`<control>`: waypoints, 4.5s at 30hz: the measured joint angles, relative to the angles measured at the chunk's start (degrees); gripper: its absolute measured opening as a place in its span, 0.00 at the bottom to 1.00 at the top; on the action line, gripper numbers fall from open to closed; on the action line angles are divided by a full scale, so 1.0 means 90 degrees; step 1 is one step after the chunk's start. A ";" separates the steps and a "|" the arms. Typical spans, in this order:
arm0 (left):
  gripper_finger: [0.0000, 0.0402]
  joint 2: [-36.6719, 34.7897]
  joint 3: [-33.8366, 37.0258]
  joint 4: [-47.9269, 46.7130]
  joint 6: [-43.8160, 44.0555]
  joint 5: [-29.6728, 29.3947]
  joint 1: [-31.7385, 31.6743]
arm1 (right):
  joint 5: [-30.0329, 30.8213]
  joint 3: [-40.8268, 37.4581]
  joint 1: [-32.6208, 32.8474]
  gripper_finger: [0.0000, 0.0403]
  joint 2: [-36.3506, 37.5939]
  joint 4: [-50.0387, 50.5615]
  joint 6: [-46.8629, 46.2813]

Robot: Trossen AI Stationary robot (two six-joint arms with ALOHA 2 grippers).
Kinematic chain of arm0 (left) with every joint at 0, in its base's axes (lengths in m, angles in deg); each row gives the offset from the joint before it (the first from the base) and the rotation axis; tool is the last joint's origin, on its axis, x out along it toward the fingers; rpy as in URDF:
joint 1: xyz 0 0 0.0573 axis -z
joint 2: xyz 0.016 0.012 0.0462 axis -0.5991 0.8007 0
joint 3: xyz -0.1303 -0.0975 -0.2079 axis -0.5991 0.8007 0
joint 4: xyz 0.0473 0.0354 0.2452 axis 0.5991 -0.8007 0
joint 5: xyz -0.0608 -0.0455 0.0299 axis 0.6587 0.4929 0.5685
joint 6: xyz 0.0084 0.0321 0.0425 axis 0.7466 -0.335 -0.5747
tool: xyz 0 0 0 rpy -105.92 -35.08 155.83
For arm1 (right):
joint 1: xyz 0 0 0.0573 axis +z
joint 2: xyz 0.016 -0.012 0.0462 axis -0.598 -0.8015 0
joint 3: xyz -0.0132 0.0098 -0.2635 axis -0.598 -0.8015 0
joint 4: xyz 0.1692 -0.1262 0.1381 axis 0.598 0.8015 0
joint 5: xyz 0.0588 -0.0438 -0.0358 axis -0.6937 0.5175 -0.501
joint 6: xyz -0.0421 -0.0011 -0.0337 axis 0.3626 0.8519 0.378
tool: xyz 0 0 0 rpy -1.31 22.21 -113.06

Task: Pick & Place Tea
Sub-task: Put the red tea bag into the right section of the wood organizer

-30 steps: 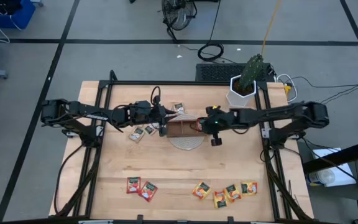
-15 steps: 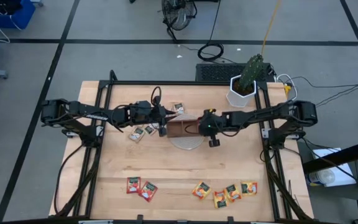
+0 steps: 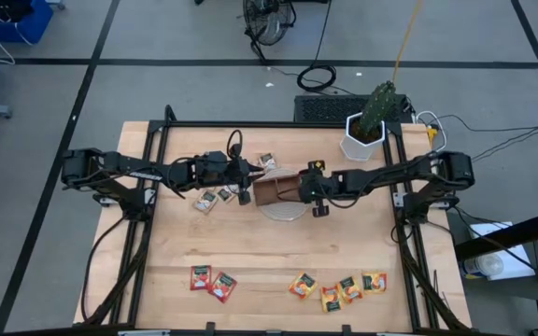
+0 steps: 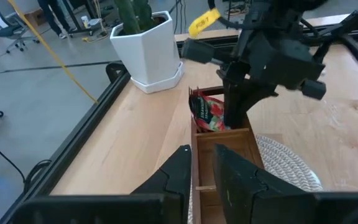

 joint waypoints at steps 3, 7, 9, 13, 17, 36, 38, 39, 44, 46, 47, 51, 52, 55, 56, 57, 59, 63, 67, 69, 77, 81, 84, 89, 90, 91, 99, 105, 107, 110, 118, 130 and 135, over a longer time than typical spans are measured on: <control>0.18 0.0000 -0.0001 0.0001 0.0002 0.0000 -0.0001 | -0.0266 0.0029 -0.0002 0.00 -0.0296 -0.0212 -0.0033; 0.18 0.0000 0.0000 -0.0002 0.0007 0.0000 0.0002 | -0.0078 0.0027 0.0048 0.00 -0.0531 -0.0364 -0.0047; 0.18 0.0000 0.0001 -0.0003 0.0016 0.0000 0.0001 | 0.0233 0.0024 0.0114 0.00 -0.0468 -0.0415 -0.0040; 0.18 0.0000 0.0002 -0.0014 0.0019 0.0000 0.0000 | 0.0668 -0.0024 0.0252 0.00 -0.0202 -0.0341 -0.0004; 0.18 0.0000 0.0001 -0.0016 0.0019 0.0000 0.0000 | 0.0656 -0.0018 0.0330 0.00 0.0077 -0.0452 -0.0050; 0.18 -0.0012 -0.0023 -0.1085 0.0238 0.0262 0.0002 | 0.1348 -0.0012 0.1023 0.00 0.0698 -0.0959 -0.0423; 0.18 -0.0138 -0.0114 -0.2140 0.0135 0.0413 0.0030 | 0.1350 -0.0072 0.1069 0.00 0.0990 -0.1052 -0.0608; 0.18 -0.0160 -0.0191 -0.2392 0.0107 0.0332 0.0066 | 0.1352 -0.0128 0.1085 0.00 0.1149 -0.1085 -0.0671; 0.22 -0.0301 -0.0249 -0.3157 0.0385 -0.0615 0.0335 | 0.1344 -0.0612 0.0886 0.02 0.2106 -0.1364 -0.1125; 0.27 -0.0358 -0.0249 -0.3672 0.0621 -0.0783 0.0489 | 0.1369 -0.0925 0.0817 0.07 0.2496 -0.1500 -0.1283; 0.30 -0.0362 -0.0276 -0.3973 0.0778 -0.0798 0.0568 | 0.1362 -0.1093 0.0787 0.10 0.2696 -0.1639 -0.1341; 0.48 -0.0415 -0.0565 -0.5825 0.1730 -0.0789 0.0991 | 0.1294 -0.1941 0.0763 0.25 0.3369 -0.2888 -0.1356; 0.53 -0.0415 -0.0675 -0.6181 0.2133 -0.0689 0.1130 | 0.1229 -0.2172 0.0760 0.29 0.3510 -0.3314 -0.1252; 0.68 -0.0418 -0.0978 -0.7381 0.3513 0.0161 0.1532 | 0.0979 -0.2855 0.0758 0.42 0.3856 -0.4750 -0.0838; 0.72 -0.0418 -0.1054 -0.7711 0.4113 0.0478 0.1673 | 0.0969 -0.3064 0.0774 0.46 0.3964 -0.5189 -0.0700; 0.76 -0.0418 -0.1132 -0.7906 0.4719 0.0750 0.1817 | 0.0968 -0.3245 0.0783 0.49 0.4041 -0.5615 -0.0601; 0.82 -0.0420 -0.1203 -0.8060 0.5923 0.1192 0.2176 | 0.1005 -0.3592 0.0792 0.55 0.4185 -0.6338 -0.0436; 0.88 -0.0415 -0.1203 -0.8094 0.7700 0.1674 0.3058 | 0.1016 -0.4211 0.0792 0.60 0.4367 -0.7432 -0.0317; 0.87 -0.0413 -0.1203 -0.8047 0.9874 0.2053 0.3857 | 0.1015 -0.4688 0.0792 0.61 0.4418 -0.8108 -0.0178; 0.86 -0.0413 -0.1203 -0.7922 1.1202 0.2102 0.4207 | 0.1026 -0.4788 0.0792 0.60 0.4432 -0.8392 0.0021; 0.82 -0.0010 -0.1198 -0.6621 1.4732 0.1241 0.5042 | 0.1046 -0.4855 0.0789 0.58 0.4442 -0.8316 0.0178; 0.82 0.0682 -0.1193 -0.5927 1.5181 0.1674 0.5219 | 0.1077 -0.4857 0.0790 0.58 0.4442 -0.8186 0.0287; 0.83 0.1141 -0.1193 -0.5691 1.5521 0.2579 0.5228 | 0.1216 -0.4857 0.0789 0.57 0.4435 -0.8049 0.0352; 0.81 0.1568 -0.1191 -0.5653 1.5790 0.3027 0.5274 | 0.1214 -0.4857 0.0789 0.57 0.4440 -0.8024 0.0394; 0.81 0.1605 -0.1191 -0.5655 1.5790 0.2985 0.5287 | 0.1214 -0.4857 0.0789 0.57 0.4440 -0.8020 0.0392; 0.81 0.1633 -0.1191 -0.5653 1.5787 0.2885 0.5291 | 0.1214 -0.4857 0.0789 0.57 0.4440 -0.7991 0.0383; 0.81 0.1702 -0.1208 -0.5636 1.5636 0.2017 0.5339 | 0.1192 -0.4855 0.0789 0.56 0.4440 -0.7944 0.0284; 0.80 0.1701 -0.1216 -0.5807 1.5663 0.1883 0.5415 | 0.1192 -0.4855 0.0789 0.55 0.4440 -0.7937 0.0271; 0.80 0.1698 -0.1220 -0.5925 1.5744 0.1734 0.5477 | 0.1190 -0.4855 0.0789 0.55 0.4440 -0.7937 0.0270; 0.81 0.1695 -0.1222 -0.6074 1.6014 0.1387 0.5590 | 0.1190 -0.4855 0.0789 0.55 0.4440 -0.7934 0.0222; 0.79 0.1697 -0.1215 -0.6345 1.6169 0.0801 0.5629 | 0.1187 -0.4850 0.0789 0.54 0.4440 -0.7895 0.0198; 0.77 0.1704 -0.1198 -0.6031 1.6212 0.0102 0.5580 | 0.1187 -0.4847 0.0789 0.53 0.4440 -0.7847 0.0149; 0.78 0.1707 -0.1203 -0.6257 1.6464 0.0051 0.5580 | 0.1187 -0.4847 0.0789 0.53 0.4440 -0.7847 0.0109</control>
